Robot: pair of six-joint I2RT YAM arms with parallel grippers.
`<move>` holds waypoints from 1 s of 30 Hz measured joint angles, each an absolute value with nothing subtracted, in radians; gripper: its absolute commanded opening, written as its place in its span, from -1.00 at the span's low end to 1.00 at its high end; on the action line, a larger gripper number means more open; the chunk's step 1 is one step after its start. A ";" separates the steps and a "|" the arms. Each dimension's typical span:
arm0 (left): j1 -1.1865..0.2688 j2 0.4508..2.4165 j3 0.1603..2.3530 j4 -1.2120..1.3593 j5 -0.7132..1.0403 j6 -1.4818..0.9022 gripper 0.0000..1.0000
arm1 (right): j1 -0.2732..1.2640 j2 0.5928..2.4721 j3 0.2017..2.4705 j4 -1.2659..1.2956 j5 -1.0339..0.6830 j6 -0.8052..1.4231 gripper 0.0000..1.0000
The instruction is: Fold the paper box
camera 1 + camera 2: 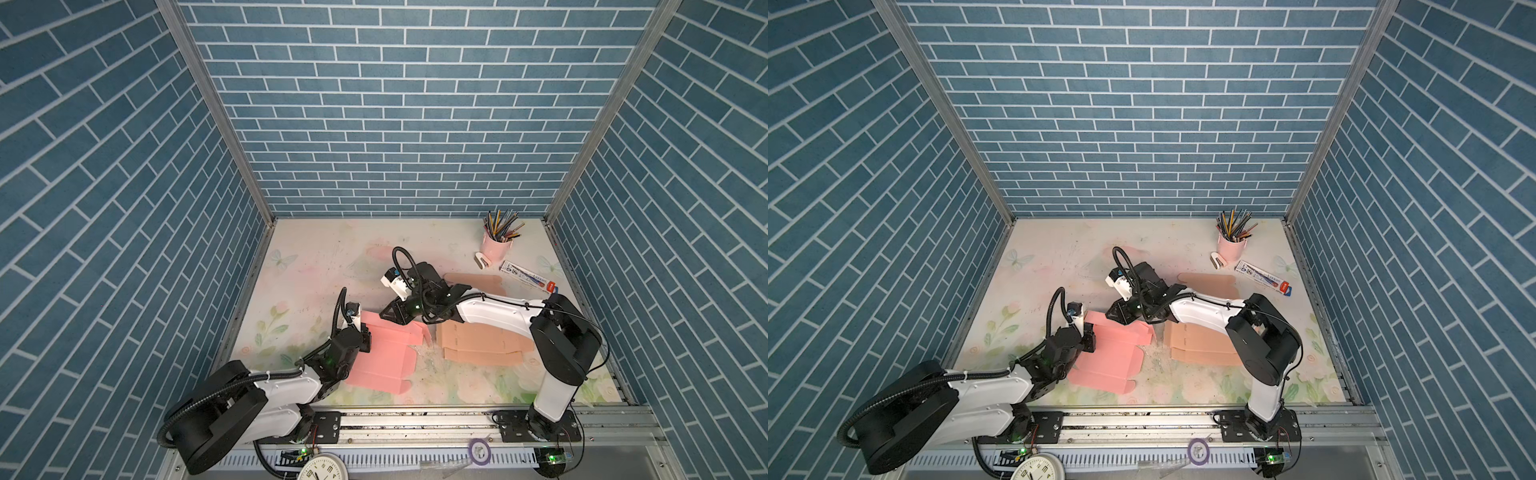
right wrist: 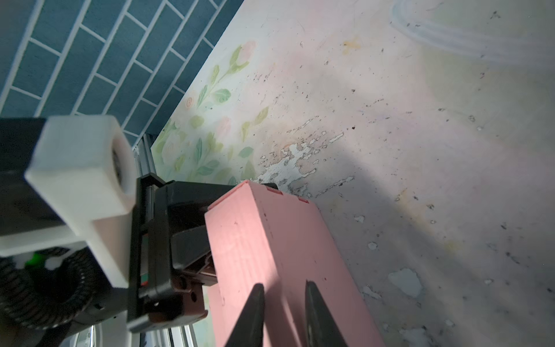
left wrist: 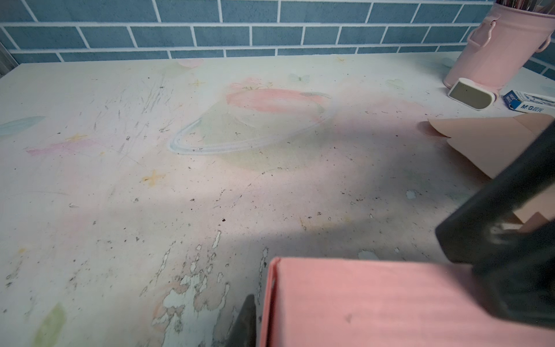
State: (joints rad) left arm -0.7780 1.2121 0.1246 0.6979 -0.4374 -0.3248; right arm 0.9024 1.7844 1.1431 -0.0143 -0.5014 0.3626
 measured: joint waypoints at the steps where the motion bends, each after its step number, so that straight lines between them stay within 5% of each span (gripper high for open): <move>1: -0.778 1.217 0.125 0.702 -0.440 -0.324 -0.69 | 0.903 1.784 1.141 -0.013 -0.501 0.363 -0.50; 30: -0.798 1.202 0.100 0.730 -0.452 -0.322 -0.69 | 0.900 1.761 1.115 0.010 -0.463 0.415 -0.55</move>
State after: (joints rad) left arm -0.7982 1.2018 0.1001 0.7303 -0.4522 -0.3218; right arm 0.9005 1.7615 1.1152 0.0097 -0.4625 0.4152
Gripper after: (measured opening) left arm 0.158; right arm 0.226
